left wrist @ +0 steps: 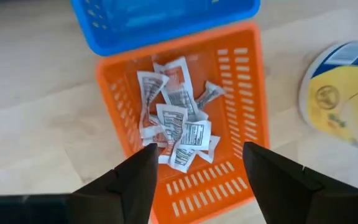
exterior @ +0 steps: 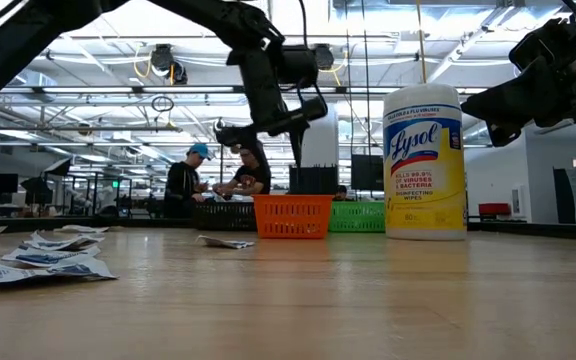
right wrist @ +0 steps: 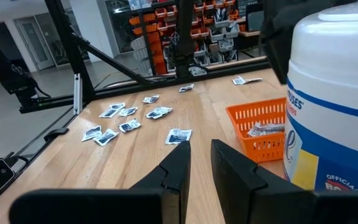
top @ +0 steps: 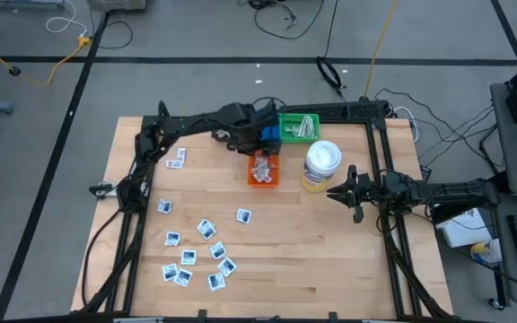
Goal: Pick & Place First Aid Supplies
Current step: Put the orange ointment pack into the orange bin
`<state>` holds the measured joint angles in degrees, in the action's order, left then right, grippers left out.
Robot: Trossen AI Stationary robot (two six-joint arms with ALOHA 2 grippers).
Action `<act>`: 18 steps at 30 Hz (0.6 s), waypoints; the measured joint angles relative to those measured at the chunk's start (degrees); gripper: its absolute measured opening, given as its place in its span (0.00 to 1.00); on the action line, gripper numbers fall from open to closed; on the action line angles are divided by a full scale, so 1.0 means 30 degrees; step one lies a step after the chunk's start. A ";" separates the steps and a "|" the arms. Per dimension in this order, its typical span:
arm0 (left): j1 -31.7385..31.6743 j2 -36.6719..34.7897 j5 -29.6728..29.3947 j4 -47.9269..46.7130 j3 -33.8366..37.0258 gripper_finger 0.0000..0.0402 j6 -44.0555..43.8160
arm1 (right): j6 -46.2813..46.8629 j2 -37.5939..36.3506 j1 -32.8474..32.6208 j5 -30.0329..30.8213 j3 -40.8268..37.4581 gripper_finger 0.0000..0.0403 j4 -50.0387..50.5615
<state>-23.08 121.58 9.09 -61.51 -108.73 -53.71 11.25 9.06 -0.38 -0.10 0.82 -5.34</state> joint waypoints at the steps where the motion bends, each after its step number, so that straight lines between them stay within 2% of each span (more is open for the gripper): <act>1: -0.0101 -0.0203 -0.0011 -0.0045 0.0000 0.60 0.0000 | 0.0000 0.0005 0.0005 0.0000 0.0007 0.15 -0.0007; 5: -0.0541 -0.0802 -0.0016 -0.0354 -0.0011 0.60 0.0505 | 0.0003 0.0001 0.0006 0.0000 0.0003 0.15 -0.0004; 12: -0.1106 -0.1247 -0.0509 -0.2667 0.0289 0.60 0.2080 | 0.0000 -0.0002 0.0002 0.0000 0.0004 0.15 0.0000; 18: -0.1849 -0.3697 -0.1316 -0.2164 0.3928 0.60 0.2898 | 0.0005 -0.0002 0.0004 0.0002 0.0002 0.15 -0.0007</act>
<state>-28.62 110.49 5.14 -68.00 -96.94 -45.02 11.26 9.06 -0.37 -0.09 0.83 -5.37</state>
